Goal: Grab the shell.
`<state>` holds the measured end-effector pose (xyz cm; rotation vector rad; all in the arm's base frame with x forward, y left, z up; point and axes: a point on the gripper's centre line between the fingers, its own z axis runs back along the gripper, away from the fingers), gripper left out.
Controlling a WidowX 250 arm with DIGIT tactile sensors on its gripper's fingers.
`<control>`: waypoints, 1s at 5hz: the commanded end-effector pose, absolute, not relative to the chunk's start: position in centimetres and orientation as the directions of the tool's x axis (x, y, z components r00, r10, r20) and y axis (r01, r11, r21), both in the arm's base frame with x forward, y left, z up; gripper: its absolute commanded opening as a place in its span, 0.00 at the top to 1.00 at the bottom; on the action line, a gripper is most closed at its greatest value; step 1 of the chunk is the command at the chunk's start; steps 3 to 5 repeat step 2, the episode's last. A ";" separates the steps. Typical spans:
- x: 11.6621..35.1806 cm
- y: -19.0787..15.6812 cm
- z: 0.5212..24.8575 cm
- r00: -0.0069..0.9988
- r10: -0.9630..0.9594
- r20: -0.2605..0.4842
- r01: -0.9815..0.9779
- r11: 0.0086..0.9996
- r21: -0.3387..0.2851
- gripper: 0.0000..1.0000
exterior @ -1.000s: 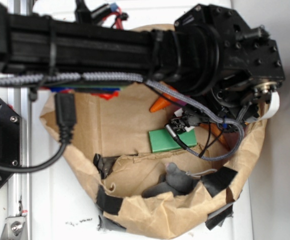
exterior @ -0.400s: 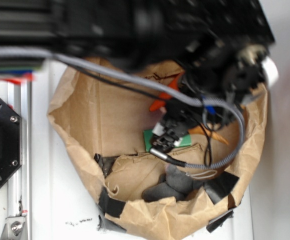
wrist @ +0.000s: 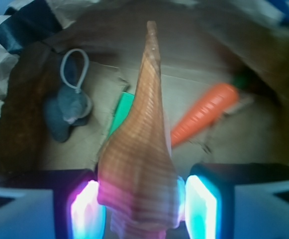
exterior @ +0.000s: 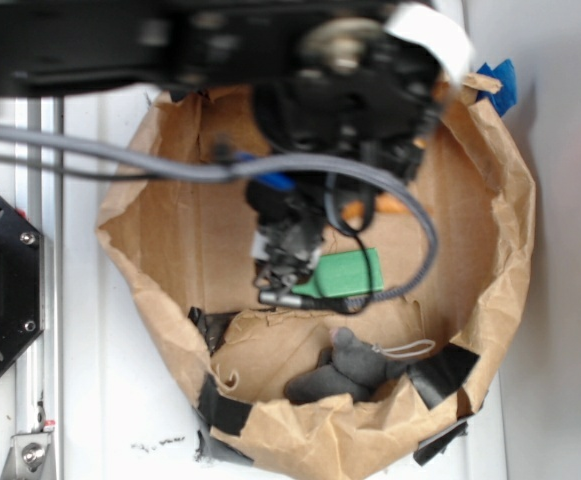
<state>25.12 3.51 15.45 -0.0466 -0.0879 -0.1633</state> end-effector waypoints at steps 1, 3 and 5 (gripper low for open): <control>25.6 2.6 16.4 0.985 -0.068 0.158 0.066 0.998 0.016 1.00; 25.6 2.6 16.1 0.988 -0.054 0.143 0.054 0.999 0.002 1.00; 25.6 2.6 16.1 0.988 -0.054 0.143 0.054 0.999 0.002 1.00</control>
